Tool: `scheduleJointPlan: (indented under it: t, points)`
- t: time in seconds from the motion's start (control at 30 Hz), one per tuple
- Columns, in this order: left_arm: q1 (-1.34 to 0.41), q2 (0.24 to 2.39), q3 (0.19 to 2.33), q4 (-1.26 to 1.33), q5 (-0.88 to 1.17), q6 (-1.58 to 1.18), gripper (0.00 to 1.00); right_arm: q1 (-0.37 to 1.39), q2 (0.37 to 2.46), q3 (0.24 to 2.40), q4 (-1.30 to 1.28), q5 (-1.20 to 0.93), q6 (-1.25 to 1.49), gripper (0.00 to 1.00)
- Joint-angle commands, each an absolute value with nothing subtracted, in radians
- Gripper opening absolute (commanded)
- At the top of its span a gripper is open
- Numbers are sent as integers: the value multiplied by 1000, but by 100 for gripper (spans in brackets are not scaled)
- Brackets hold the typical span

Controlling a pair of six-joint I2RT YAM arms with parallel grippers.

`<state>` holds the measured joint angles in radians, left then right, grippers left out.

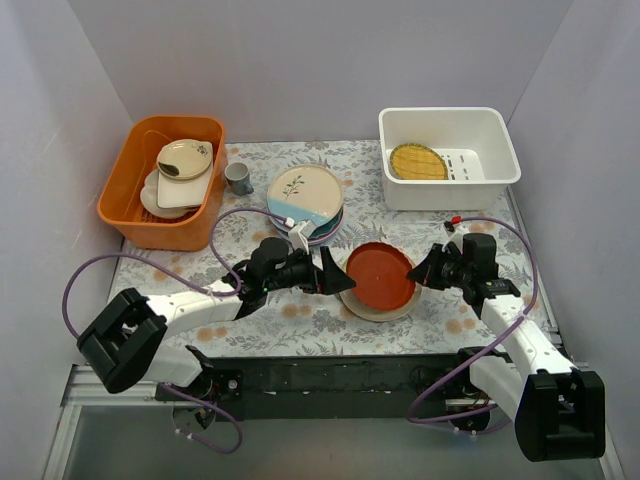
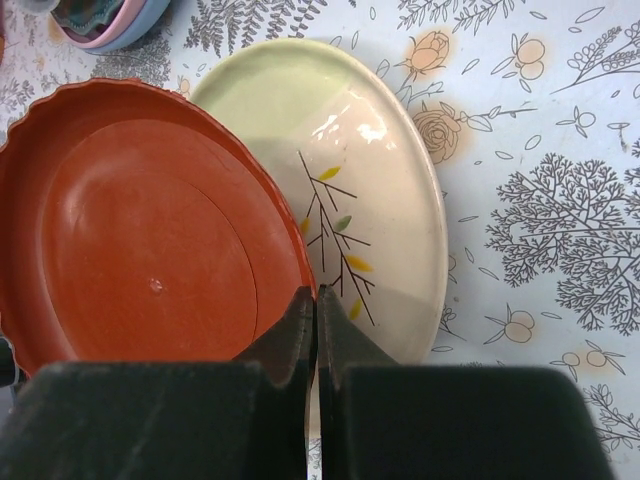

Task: Place the plates into the plastic bin on the countertop
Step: Pick up the plate at the center of the board.

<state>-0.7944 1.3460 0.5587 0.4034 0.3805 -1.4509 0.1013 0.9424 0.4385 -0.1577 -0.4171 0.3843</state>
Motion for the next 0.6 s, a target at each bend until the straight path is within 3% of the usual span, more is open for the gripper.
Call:
scheduleJointPlan:
  t: [0.0, 0.57]
  points:
    - [-798, 1258, 529, 371, 310, -1437, 98, 106, 950, 488, -146, -417, 371, 1]
    - [-798, 1124, 508, 310, 198, -1425, 98, 107, 1075, 778, -182, -367, 338, 1]
